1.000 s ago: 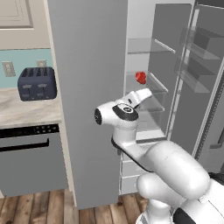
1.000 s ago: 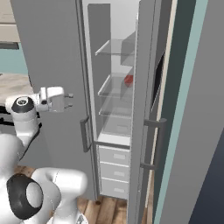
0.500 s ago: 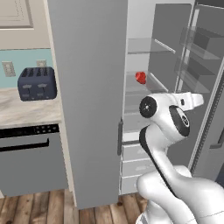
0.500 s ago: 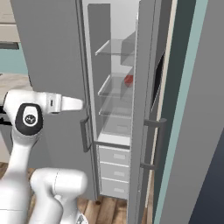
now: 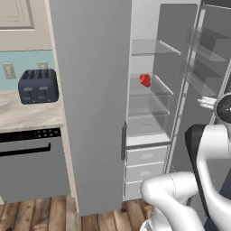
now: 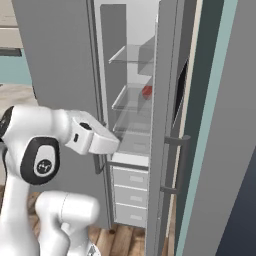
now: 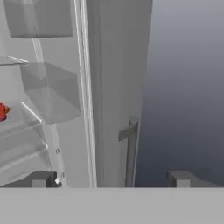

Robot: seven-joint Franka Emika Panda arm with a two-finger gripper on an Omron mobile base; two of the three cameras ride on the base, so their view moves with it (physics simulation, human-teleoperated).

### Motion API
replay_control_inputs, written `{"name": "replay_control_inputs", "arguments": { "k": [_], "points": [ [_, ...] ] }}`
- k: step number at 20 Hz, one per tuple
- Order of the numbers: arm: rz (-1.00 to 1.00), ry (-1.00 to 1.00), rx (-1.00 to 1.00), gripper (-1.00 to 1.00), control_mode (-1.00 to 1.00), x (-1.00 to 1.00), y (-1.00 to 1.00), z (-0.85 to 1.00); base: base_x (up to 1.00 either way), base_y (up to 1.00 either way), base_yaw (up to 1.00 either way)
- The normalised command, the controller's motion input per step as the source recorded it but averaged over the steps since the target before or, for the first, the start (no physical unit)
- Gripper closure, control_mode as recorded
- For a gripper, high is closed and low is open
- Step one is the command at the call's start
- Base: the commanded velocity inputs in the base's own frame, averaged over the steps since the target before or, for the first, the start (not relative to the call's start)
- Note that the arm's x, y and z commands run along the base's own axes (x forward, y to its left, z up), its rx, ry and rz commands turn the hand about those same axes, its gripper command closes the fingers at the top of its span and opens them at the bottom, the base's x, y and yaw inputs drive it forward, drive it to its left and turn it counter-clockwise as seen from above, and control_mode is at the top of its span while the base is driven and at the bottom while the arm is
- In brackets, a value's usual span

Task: Pick up the frozen steak from the freezer, place it on any shelf in the fridge, and close the fridge and freezer doors when done.

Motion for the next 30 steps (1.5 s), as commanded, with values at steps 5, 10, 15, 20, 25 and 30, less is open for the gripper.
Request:
{"name": "replay_control_inputs", "arguments": {
  "k": [5,10,15,20,25,30],
  "points": [
    [0.0,-0.3,0.31,-1.0,-1.0,-0.8,-0.62,0.46,0.0,0.0,0.0],
    [0.08,-0.29,0.34,-1.0,-1.0,-0.13,-0.67,0.06,0.0,0.0,0.0],
    [0.19,-0.3,0.37,-1.0,-1.0,0.37,-0.5,-0.04,0.0,0.0,0.0],
    [0.2,-0.21,0.38,-1.0,-1.0,0.48,-0.39,-0.01,0.0,0.0,0.0],
    [0.16,-0.11,0.32,-1.0,-1.0,0.51,-0.15,0.0,0.0,0.0,0.0],
    [0.16,-0.12,0.28,-1.0,-1.0,0.52,-0.13,0.0,0.0,0.0,0.0]
  ]
}}
